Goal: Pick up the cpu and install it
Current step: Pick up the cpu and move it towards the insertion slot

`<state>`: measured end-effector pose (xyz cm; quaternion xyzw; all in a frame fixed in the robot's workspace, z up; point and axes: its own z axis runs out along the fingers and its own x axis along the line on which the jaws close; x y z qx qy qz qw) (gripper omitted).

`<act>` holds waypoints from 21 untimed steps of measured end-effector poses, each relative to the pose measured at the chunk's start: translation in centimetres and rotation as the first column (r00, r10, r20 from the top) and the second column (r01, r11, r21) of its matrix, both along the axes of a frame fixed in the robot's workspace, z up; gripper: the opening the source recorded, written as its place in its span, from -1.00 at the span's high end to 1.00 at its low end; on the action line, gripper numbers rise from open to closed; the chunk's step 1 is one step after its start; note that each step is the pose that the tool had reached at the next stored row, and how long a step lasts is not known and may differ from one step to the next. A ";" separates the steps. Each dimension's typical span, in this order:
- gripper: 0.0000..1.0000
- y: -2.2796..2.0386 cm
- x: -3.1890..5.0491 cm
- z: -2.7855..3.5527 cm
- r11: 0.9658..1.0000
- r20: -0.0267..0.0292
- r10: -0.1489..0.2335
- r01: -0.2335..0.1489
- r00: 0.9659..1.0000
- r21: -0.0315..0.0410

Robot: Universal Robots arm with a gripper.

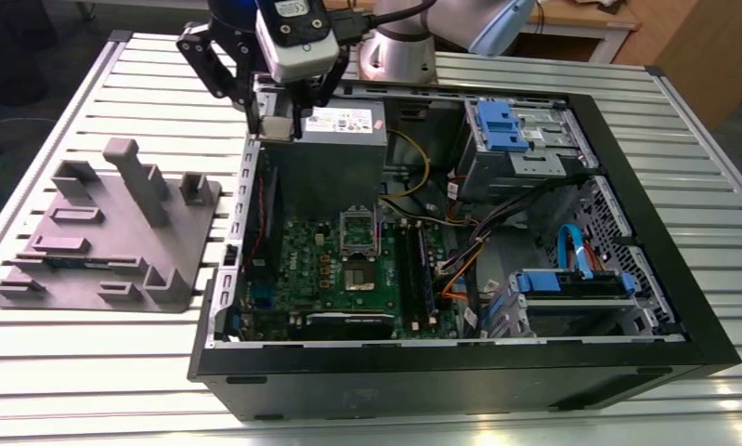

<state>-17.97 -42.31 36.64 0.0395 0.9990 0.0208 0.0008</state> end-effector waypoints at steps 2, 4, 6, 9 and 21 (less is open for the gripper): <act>0.06 0.00 0.14 0.00 1.000 0.000 0.000 0.000 1.000 0.000; 0.06 0.00 0.29 0.00 1.000 0.000 0.000 0.000 1.000 0.000; 0.06 0.00 0.43 0.00 1.000 0.000 0.000 0.000 1.000 0.000; 0.06 0.00 0.65 0.00 1.000 0.000 0.000 0.000 1.000 0.000; 0.06 0.00 1.53 0.00 1.000 0.000 0.000 0.000 1.000 0.000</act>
